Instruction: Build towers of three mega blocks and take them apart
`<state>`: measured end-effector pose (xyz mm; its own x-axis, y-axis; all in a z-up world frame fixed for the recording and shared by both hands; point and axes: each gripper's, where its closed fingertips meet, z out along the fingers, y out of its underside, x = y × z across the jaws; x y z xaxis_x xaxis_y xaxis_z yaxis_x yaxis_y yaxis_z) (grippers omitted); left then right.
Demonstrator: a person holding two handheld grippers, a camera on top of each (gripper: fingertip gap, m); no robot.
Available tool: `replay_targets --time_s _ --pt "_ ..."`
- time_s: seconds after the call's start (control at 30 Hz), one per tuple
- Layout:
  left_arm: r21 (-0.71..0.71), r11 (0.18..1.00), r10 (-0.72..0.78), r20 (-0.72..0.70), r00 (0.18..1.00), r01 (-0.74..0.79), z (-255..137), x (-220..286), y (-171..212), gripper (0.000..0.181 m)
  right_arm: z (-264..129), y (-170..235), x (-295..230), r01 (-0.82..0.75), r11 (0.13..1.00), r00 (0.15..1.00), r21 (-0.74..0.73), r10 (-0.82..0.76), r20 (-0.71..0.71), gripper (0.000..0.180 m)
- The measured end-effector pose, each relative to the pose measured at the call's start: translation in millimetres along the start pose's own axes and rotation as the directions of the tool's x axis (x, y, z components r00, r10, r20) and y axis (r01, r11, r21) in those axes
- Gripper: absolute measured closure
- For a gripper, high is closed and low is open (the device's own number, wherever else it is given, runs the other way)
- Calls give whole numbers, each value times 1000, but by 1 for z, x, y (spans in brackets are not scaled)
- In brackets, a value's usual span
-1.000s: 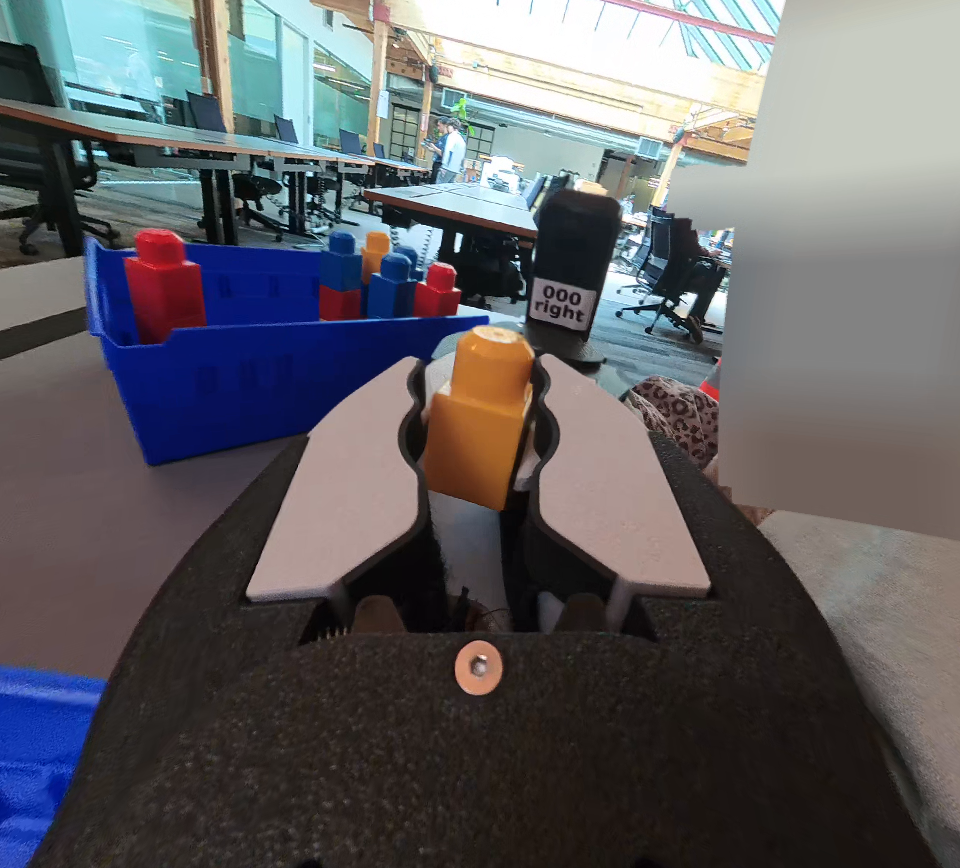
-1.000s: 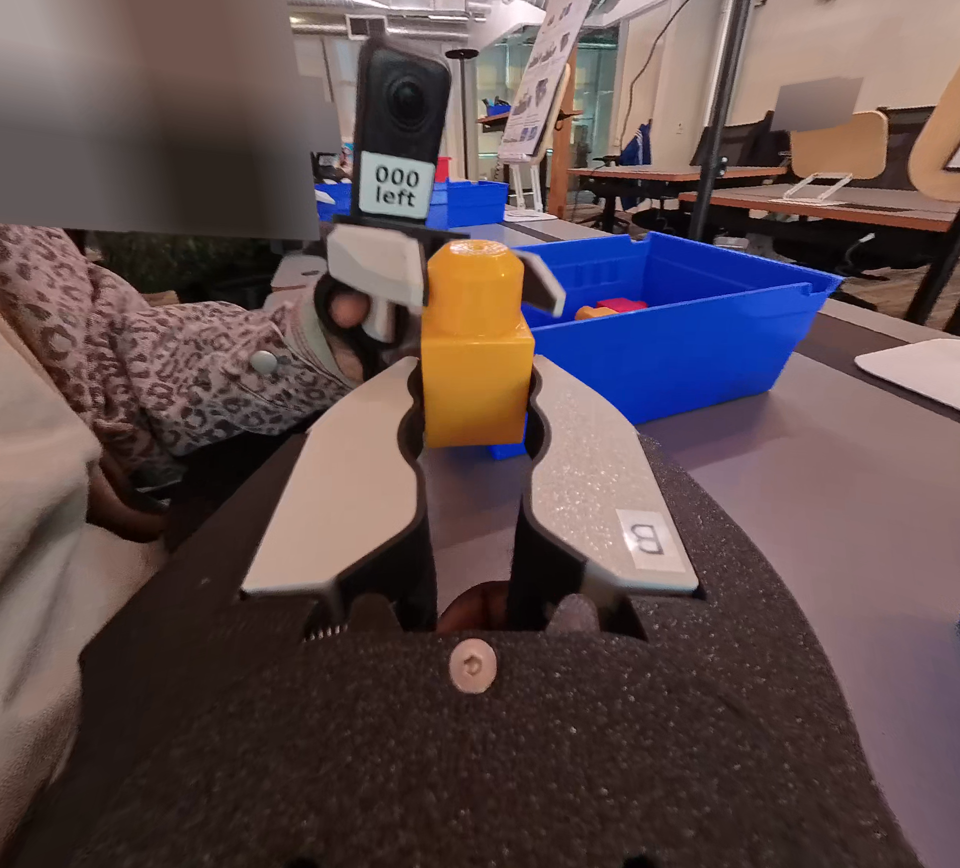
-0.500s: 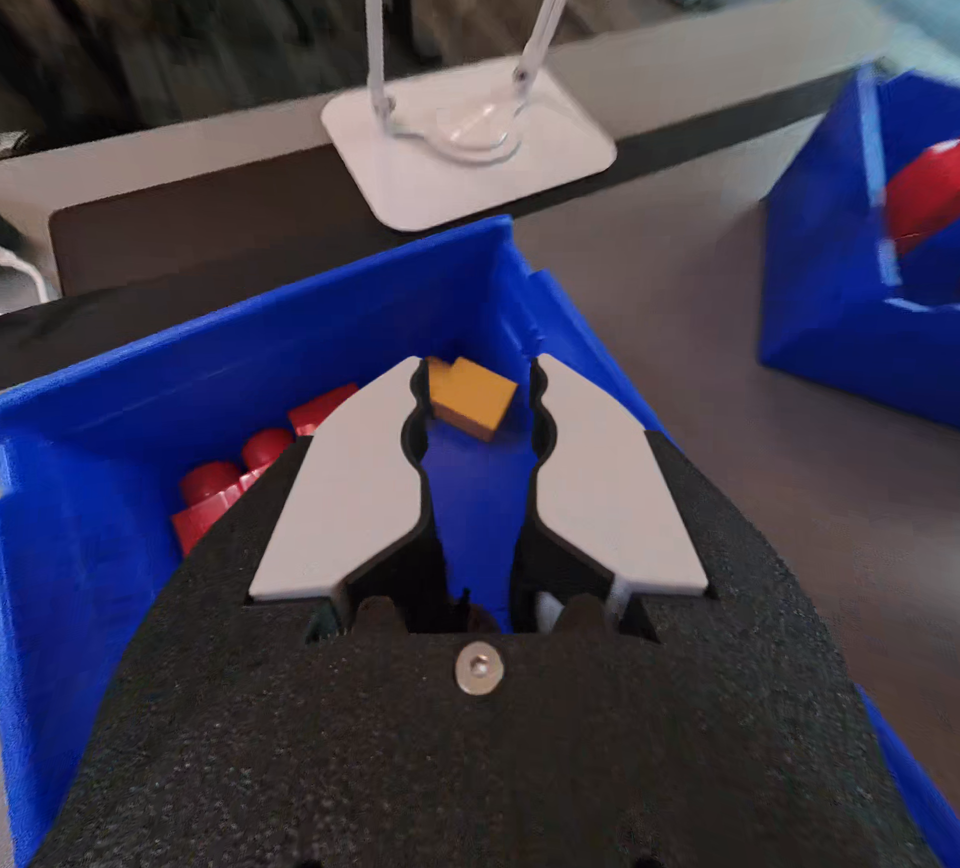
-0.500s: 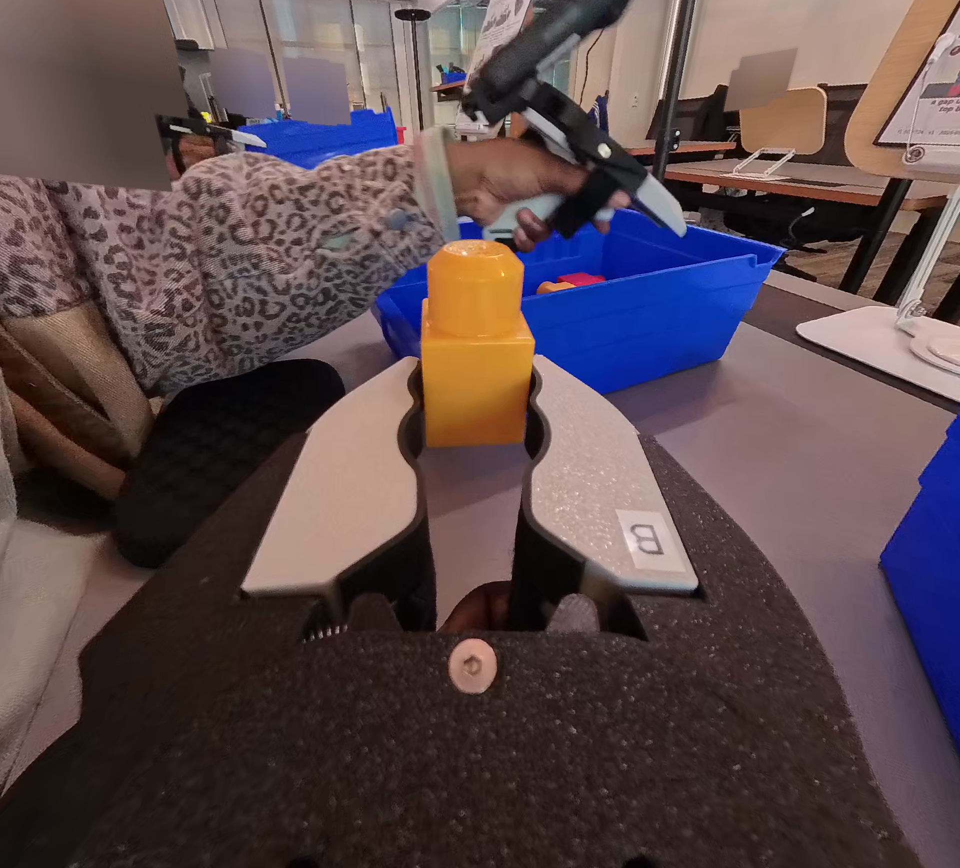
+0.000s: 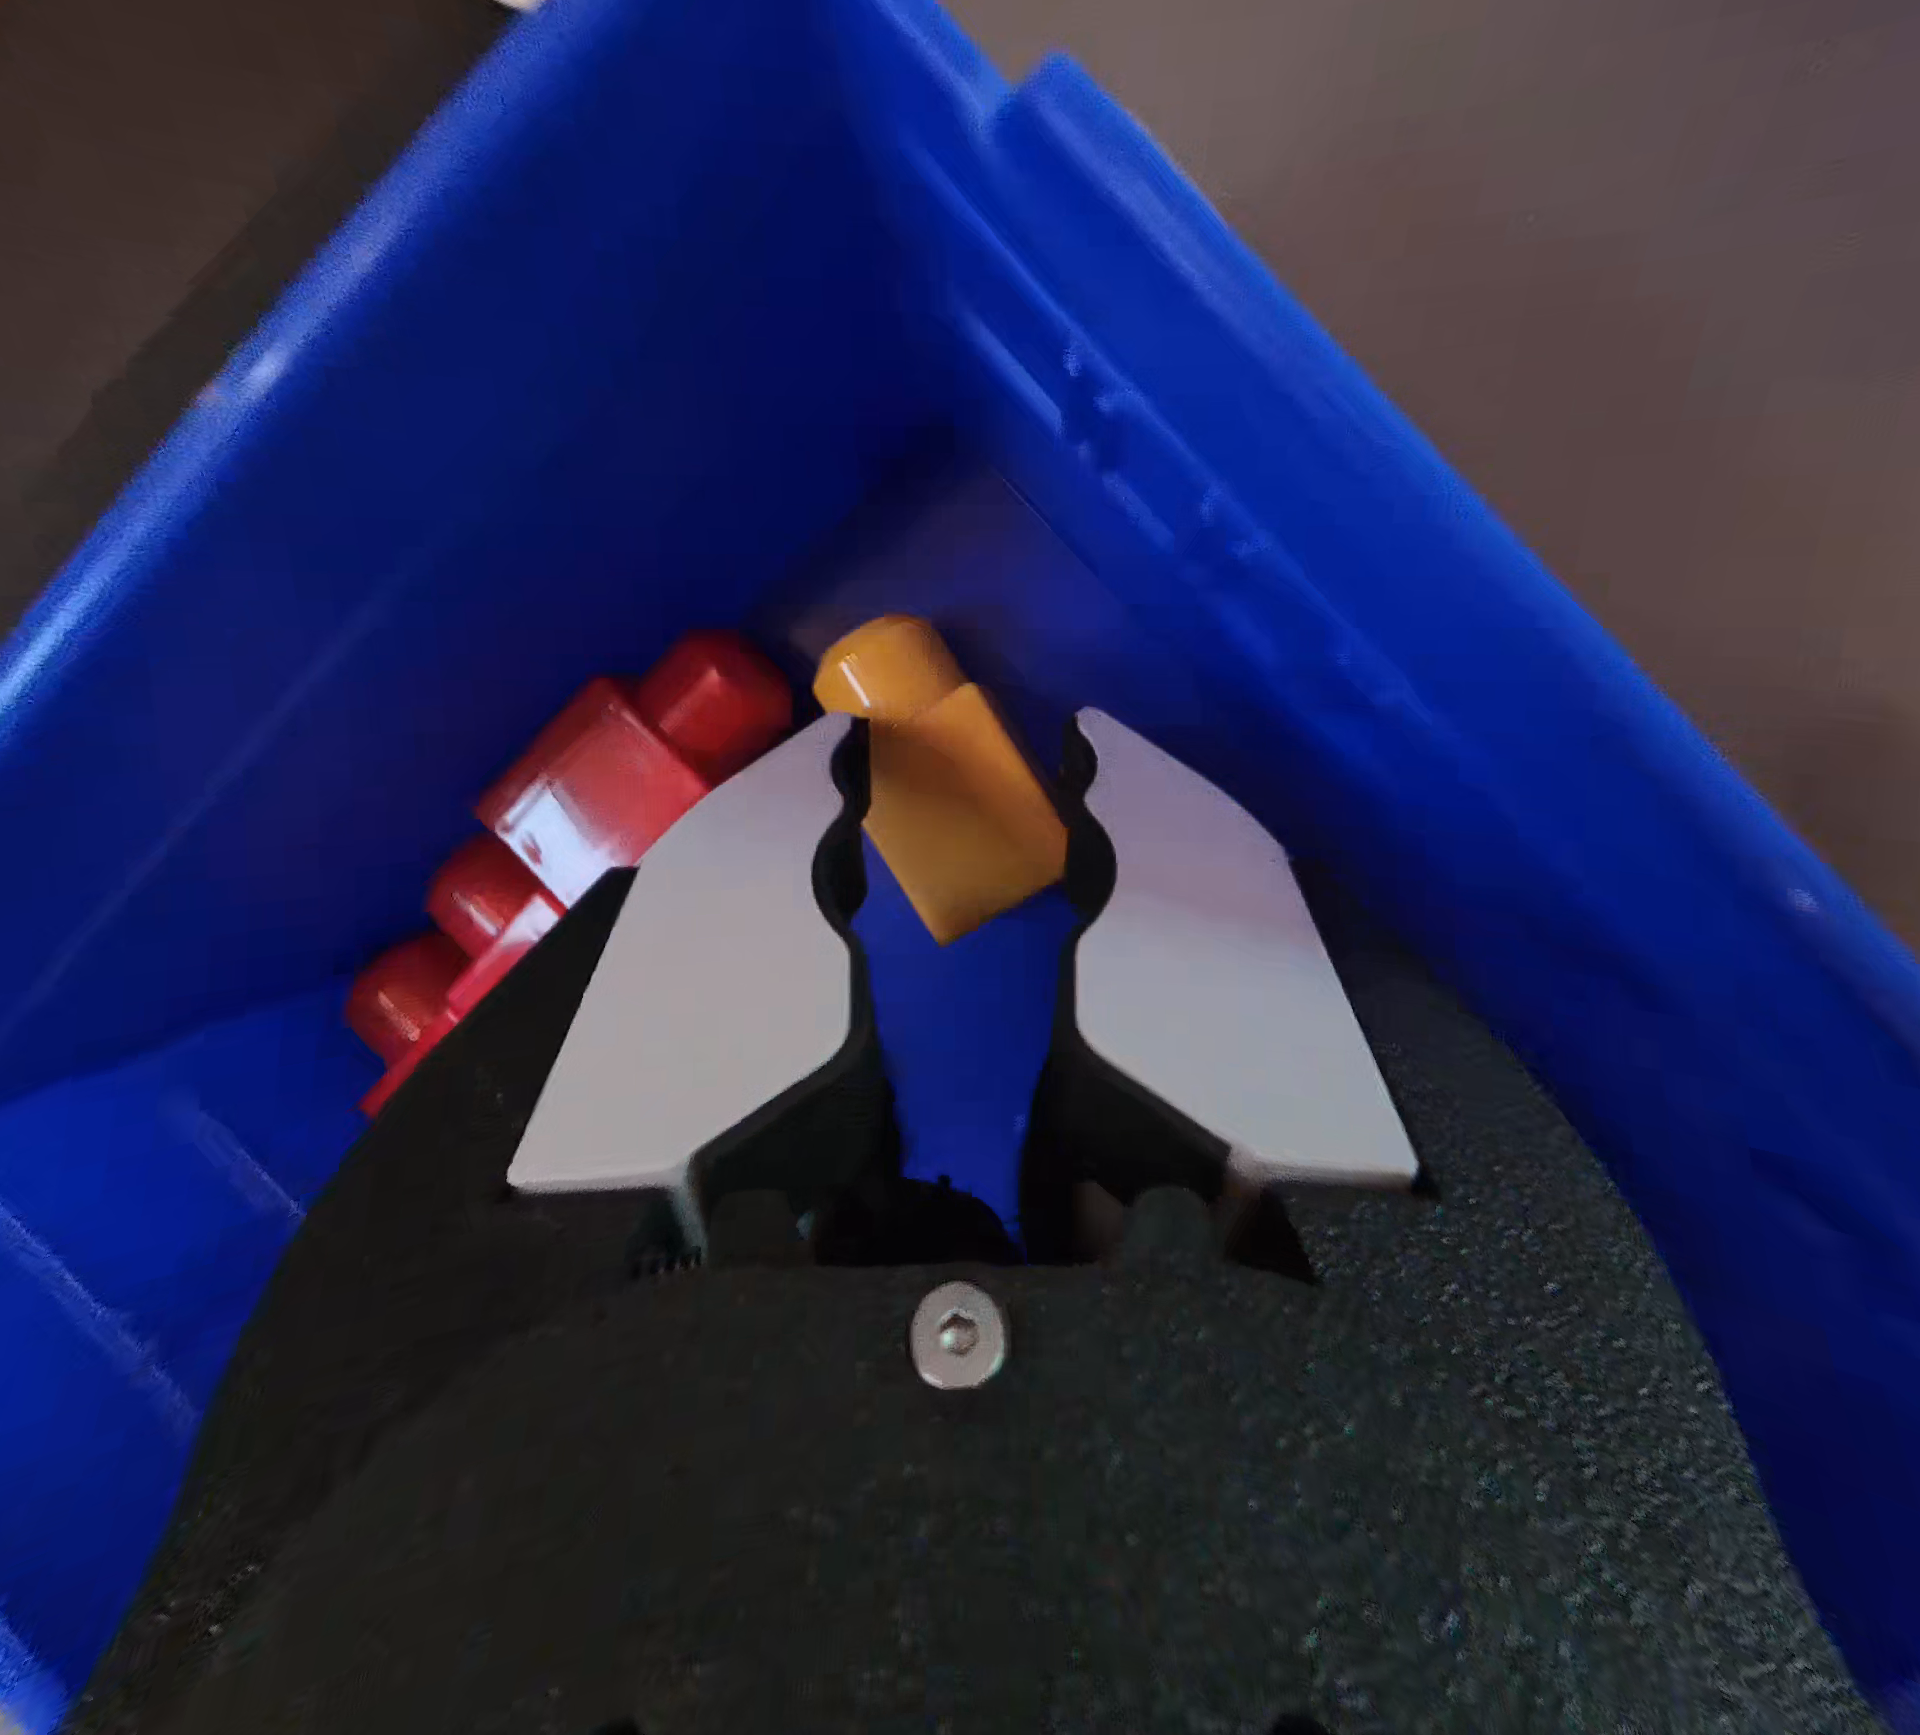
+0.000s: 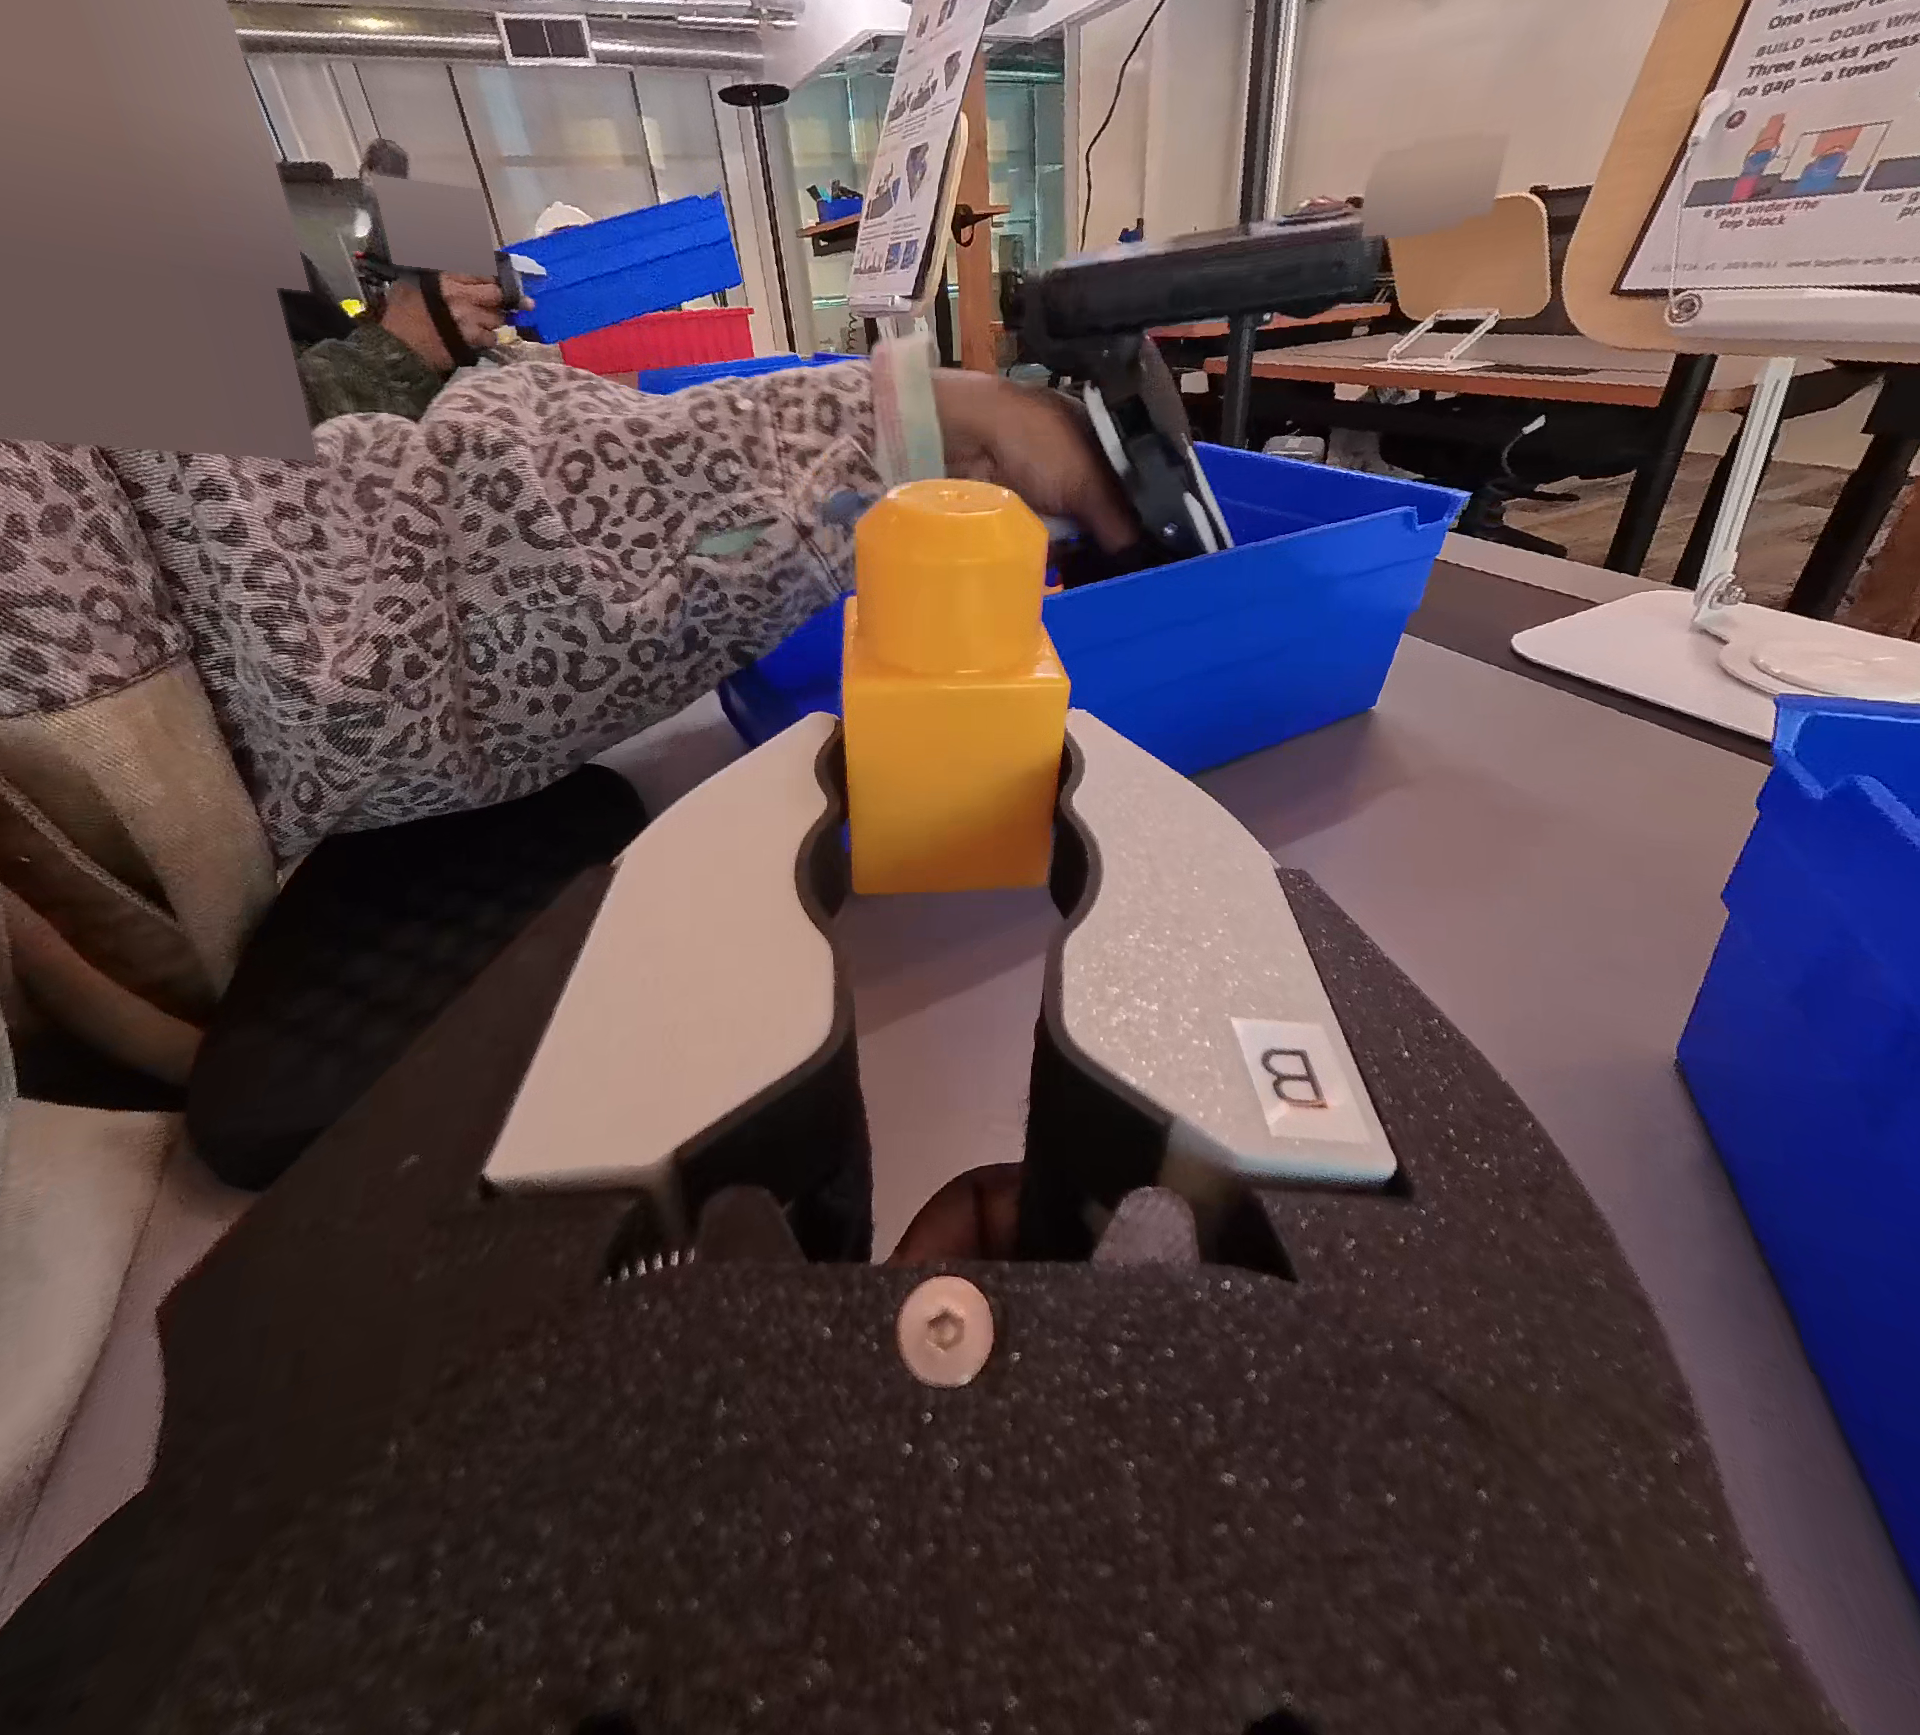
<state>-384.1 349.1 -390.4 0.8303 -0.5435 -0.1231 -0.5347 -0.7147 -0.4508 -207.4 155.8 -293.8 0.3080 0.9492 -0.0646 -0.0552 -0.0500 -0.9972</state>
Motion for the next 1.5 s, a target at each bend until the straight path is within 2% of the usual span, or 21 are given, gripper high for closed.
replay_targets --time_s 0.17,0.23,0.4,0.47,0.57,0.63,0.73,0.77,0.83,0.9,0.97,1.0,1.07,1.17,1.23,1.3,1.5 --pt "139 984 -112 -5 994 111 -36 -14 -8 135 2 3 -1 2 1000 1000 -15 -2 7 144" --pt "127 983 -129 -21 991 131 -37 -11 -7 131 3 4 -2 2 1000 1000 -23 -2 9 144" --pt "48 997 -57 33 998 55 -11 -4 -2 122 4 9 -2 23 999 1000 -45 -23 6 144" --pt "1 999 -52 70 996 52 0 -5 4 123 4 9 -1 38 998 999 -43 -39 -3 144" --pt "-56 998 -22 97 995 28 15 -7 15 144 3 7 0 42 999 999 -35 -42 -8 144" --pt "-22 999 -41 71 997 43 11 -6 14 145 2 6 0 43 999 999 -32 -43 -10 144" --pt "209 971 -113 -21 993 115 -21 2 -11 148 2 7 1 45 998 999 -35 -46 -15 144" --pt "321 936 -127 -70 989 142 -39 8 -22 149 2 7 1 45 998 999 -37 -46 -14 144" --pt "554 802 -128 -206 970 224 -84 24 -43 149 2 7 0 43 998 999 -42 -43 -7 144" --pt "764 560 32 -406 913 320 -147 61 -59 149 3 9 -1 37 998 999 -50 -37 3 144" --pt "824 316 226 -546 807 470 -208 97 -56 149 4 10 -3 27 998 1000 -54 -27 17 144" --pt "809 236 302 -587 751 538 -228 112 -50 150 5 10 -5 20 998 999 -53 -18 27 144" --pt "772 126 426 -609 669 623 -252 140 -37 149 6 9 -10 -1 999 998 -44 3 59 144" --pt "739 40 589 -561 581 672 -265 184 -17 150 7 7 -20 -26 999 992 -34 30 125 144" --pt "799 -3 619 -471 629 601 -261 205 -12 150 8 11 -23 -9 999 990 -50 16 137 144" --pt "850 8 646 -406 647 526 -258 219 -10 149 9 13 -26 31 997 989 -65 -22 145 144" --pt "899 77 660 -370 653 432 -243 237 -9 150 10 15 -25 155 985 984 -79 -146 105 144"
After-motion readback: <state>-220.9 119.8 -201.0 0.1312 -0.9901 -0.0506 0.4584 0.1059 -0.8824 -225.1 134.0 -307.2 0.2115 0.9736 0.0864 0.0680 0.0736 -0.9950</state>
